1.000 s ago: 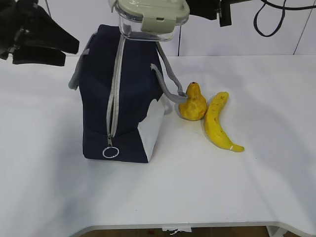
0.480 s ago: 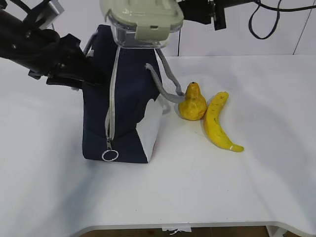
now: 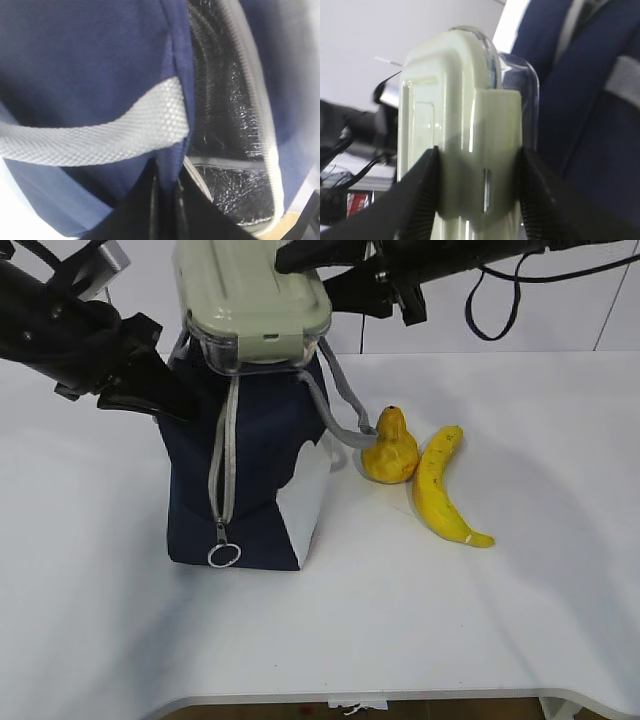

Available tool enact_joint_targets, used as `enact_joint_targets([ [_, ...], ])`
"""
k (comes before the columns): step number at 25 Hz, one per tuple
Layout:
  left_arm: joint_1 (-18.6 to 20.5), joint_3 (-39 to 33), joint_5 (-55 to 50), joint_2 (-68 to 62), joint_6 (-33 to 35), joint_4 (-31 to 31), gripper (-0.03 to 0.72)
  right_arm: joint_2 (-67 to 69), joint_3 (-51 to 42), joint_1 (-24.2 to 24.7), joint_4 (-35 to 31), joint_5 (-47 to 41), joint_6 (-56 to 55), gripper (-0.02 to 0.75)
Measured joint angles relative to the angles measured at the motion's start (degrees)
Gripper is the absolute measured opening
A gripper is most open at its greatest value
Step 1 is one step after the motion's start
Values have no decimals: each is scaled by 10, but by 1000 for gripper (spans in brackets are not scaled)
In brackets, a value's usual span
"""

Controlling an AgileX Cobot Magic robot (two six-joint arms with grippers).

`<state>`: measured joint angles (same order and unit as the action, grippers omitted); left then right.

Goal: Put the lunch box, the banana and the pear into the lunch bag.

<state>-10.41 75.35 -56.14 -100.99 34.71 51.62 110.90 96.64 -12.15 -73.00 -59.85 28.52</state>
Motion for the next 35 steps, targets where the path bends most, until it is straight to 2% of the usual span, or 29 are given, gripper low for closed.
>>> enact_joint_targets([
  [5,0,0,-2,0,0,0,-4,20,0,-4,0,33,-4,351],
  [9,0,0,-2,0,0,-1,-4,42,0,-4,0,99,-14,351],
  [12,0,0,-4,0,0,-1,-4,51,0,4,61,136,-59,351],
  [13,0,0,-4,0,0,-1,-4,51,0,4,61,136,-59,351],
  [14,0,0,-5,0,0,-1,-4,57,0,10,130,154,-103,351],
  [17,0,0,-8,0,0,-1,-4,63,0,10,152,157,-118,351],
  [21,0,0,-9,0,0,5,-4,74,1,-12,151,157,-121,351],
  [27,0,0,-4,-1,0,17,-4,110,4,-60,103,151,-106,351],
  [35,0,0,-3,-16,0,25,-4,171,7,-72,70,167,-84,351],
])
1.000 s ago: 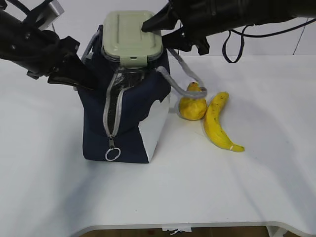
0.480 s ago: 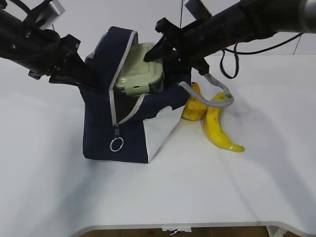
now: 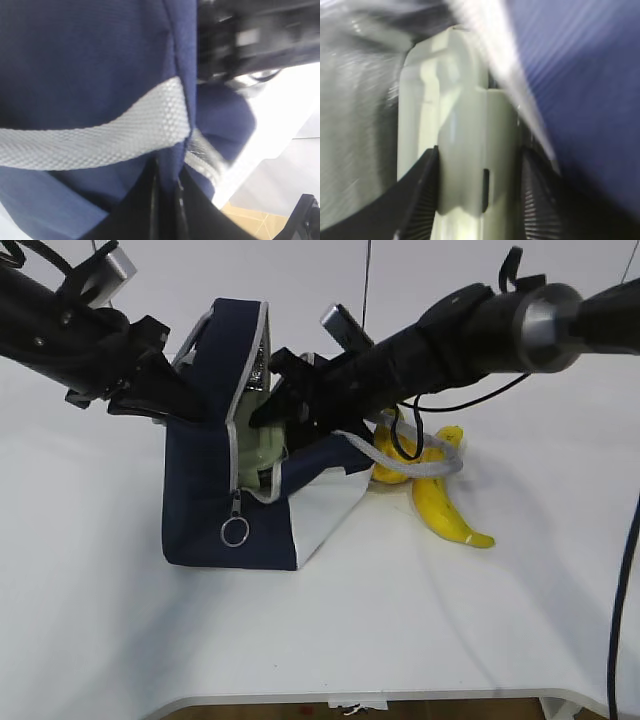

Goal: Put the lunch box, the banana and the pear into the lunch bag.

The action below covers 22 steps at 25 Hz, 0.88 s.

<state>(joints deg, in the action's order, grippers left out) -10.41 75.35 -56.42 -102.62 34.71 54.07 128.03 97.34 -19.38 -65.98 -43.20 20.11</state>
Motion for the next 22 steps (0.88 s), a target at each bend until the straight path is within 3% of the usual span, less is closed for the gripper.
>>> enact_joint_targets([
  [7,0,0,-7,0,0,0,-4,33,1,0,-23,11,7,360],
  [13,0,0,-15,0,0,0,-4,34,4,7,-31,-11,15,461],
  [16,0,0,-16,0,0,0,-4,34,17,21,-25,-47,24,476],
  [19,0,0,-17,0,0,0,-4,33,46,38,10,-87,19,480],
  [22,0,0,-20,0,0,0,-4,19,96,44,111,-129,-31,482],
])
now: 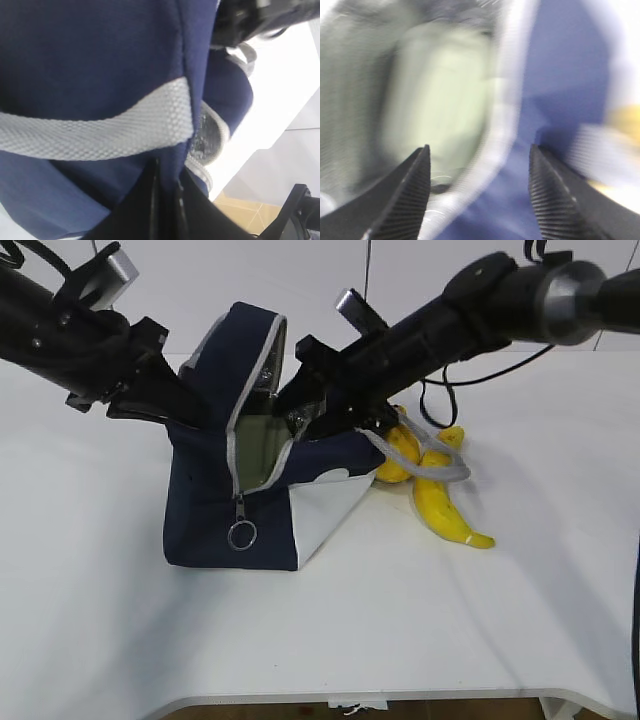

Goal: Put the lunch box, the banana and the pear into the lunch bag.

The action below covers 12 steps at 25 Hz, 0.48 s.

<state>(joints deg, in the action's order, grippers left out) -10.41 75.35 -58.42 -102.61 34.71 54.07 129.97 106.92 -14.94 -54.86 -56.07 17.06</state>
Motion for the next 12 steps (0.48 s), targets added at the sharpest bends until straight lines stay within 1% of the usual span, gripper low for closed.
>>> enact_joint_targets([
  [1,0,0,0,0,0,0,-4,-3,10,0,26,-8,-10,482],
  [2,0,0,-2,0,0,-1,-4,-9,36,1,77,-31,-37,483],
  [3,0,0,-3,0,0,-1,-4,-11,47,2,94,-41,-48,483],
  [6,0,0,-7,0,0,-3,-4,-18,129,2,214,-121,-121,485],
  [7,0,0,-7,0,0,-3,-4,-18,129,2,214,-121,-121,485],
  [9,0,0,-7,0,0,-4,-4,-18,185,3,322,-140,-176,486],
  [10,0,0,-7,0,0,-4,-4,-19,197,3,349,-141,-197,486],
  [11,0,0,-7,0,0,-9,-4,-19,199,3,354,-141,-197,486],
  [12,0,0,-7,0,0,-13,-4,-23,209,3,405,-142,-229,486],
])
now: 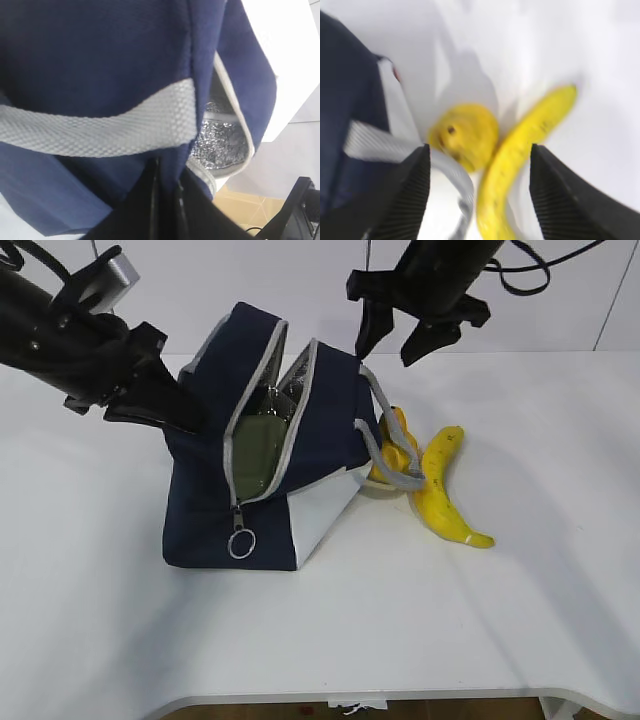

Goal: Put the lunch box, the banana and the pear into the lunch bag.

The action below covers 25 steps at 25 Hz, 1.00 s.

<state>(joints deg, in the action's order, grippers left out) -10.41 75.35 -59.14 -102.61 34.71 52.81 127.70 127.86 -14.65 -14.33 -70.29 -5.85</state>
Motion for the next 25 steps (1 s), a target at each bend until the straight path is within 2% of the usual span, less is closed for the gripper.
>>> enact_joint_targets([
  [1,0,0,0,0,0,-1,-4,-2,0,0,5,0,-6,486],
  [2,0,0,0,0,0,-1,-4,-8,1,0,45,-3,-16,486],
  [4,0,0,0,0,0,-3,-4,-16,-7,0,72,-4,-25,486],
  [7,0,0,0,0,0,-5,-4,-44,-52,0,107,-5,-32,486],
  [12,0,0,0,0,0,-17,-4,-78,-127,0,116,-5,-33,486],
  [15,0,0,-1,0,0,-27,-4,-110,-209,0,117,-5,-34,486],
  [25,0,1,-3,0,0,-33,-4,-125,-315,0,100,-4,-32,486],
])
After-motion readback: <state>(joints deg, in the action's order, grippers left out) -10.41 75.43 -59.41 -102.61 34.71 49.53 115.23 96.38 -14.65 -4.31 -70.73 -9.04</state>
